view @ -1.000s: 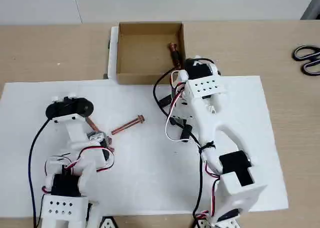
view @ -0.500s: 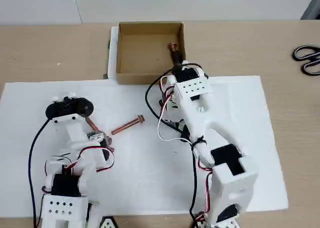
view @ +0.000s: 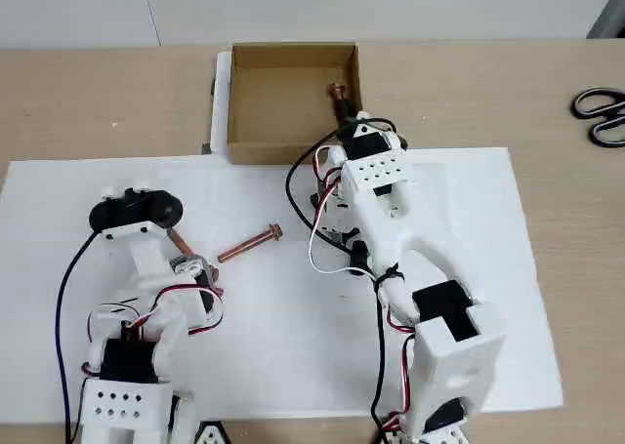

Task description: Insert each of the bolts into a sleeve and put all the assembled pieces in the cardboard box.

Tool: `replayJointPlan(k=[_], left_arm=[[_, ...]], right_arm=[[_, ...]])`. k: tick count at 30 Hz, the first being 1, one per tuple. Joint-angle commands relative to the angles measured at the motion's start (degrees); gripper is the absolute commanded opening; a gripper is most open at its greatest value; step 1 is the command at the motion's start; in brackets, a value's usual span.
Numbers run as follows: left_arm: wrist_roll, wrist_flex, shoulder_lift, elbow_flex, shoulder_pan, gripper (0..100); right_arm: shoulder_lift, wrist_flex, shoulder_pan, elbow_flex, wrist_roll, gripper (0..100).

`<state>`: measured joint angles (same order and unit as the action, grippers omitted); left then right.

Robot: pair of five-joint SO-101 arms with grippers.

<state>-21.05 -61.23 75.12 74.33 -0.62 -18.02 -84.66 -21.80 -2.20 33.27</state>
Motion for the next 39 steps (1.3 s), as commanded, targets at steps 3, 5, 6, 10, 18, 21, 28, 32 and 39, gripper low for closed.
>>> replayJointPlan(k=[3,5,6,10,18,21,28,32,39], left_arm=[[0.09,0.97,0.7,-0.13,0.09,1],[0.09,0.97,0.7,-0.13,0.09,1],[0.09,0.97,0.7,-0.13,0.09,1],[0.09,0.97,0.7,-0.13,0.09,1],[0.09,0.97,0.7,-0.13,0.0,1],[0.09,0.97,0.7,-0.13,0.0,1],[0.18,0.97,0.7,-0.13,0.0,1],[0.18,0.97,0.7,-0.13,0.0,1],[0.26,1.05,0.62,-0.13,-0.18,1]], right_arm=[[-0.13,0.92,-0.13,-0.35,0.0,12.4],[-1.19,0.57,-0.13,-0.35,0.0,12.5],[-1.98,0.4,-0.13,-0.26,0.0,12.5],[-5.14,-1.1,-0.13,-0.35,-0.09,12.6],[-8.04,-0.75,-0.13,-0.35,-2.37,12.7],[-8.84,-1.01,-0.13,-0.35,-2.37,12.7],[-12.0,-1.1,-0.13,-0.35,-2.46,12.2],[-13.14,-1.45,-0.22,-0.35,-2.55,12.2],[-13.14,-7.87,-1.27,-3.78,-4.92,12.5]])
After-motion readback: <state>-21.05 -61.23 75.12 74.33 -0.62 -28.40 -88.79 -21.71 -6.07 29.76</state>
